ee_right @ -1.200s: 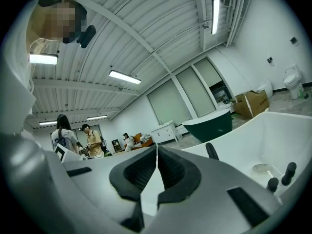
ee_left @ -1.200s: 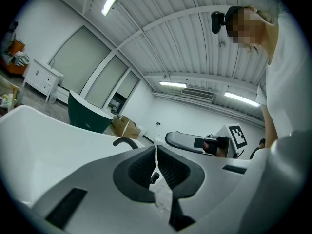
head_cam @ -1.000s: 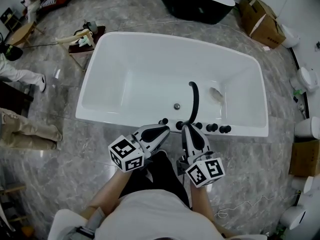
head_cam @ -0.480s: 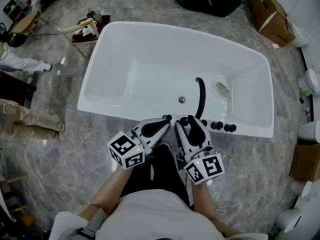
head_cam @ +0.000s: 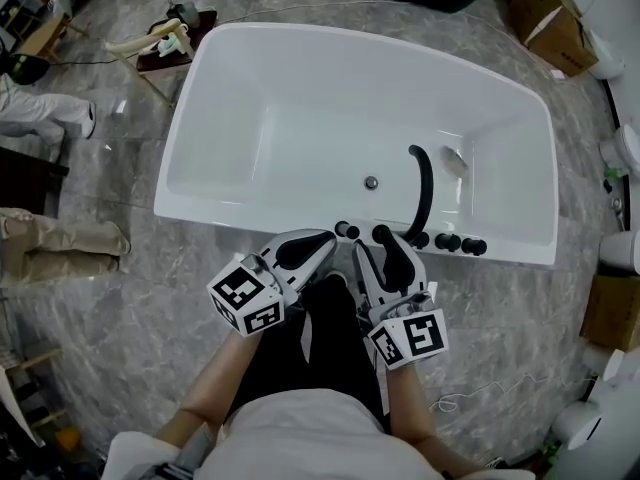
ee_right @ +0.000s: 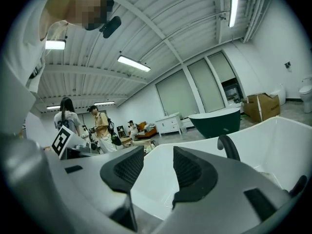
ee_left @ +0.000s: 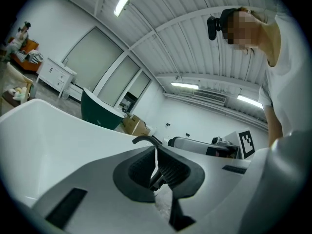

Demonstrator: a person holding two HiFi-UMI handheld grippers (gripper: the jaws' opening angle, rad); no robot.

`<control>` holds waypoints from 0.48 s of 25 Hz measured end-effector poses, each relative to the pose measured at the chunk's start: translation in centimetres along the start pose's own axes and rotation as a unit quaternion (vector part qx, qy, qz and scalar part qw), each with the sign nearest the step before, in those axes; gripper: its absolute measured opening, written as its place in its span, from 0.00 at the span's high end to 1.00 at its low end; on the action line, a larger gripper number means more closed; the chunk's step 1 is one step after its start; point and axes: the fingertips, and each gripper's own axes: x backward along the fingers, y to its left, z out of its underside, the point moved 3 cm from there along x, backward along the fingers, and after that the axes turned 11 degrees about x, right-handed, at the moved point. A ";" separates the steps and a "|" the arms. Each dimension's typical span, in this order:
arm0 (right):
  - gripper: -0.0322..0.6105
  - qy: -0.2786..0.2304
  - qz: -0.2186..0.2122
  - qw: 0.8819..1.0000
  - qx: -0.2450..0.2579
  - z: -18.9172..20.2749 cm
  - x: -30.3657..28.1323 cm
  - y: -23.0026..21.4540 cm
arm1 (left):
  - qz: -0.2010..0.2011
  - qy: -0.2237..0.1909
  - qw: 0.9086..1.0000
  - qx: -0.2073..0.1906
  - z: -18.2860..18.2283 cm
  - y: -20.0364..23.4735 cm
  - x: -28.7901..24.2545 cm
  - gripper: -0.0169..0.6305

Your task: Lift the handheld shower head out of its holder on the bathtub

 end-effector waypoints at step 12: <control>0.67 0.051 0.006 0.999 0.011 4.9 -2.3 -0.6 | -0.010 0.019 0.999 0.026 2.6 4.1 -0.5 0.94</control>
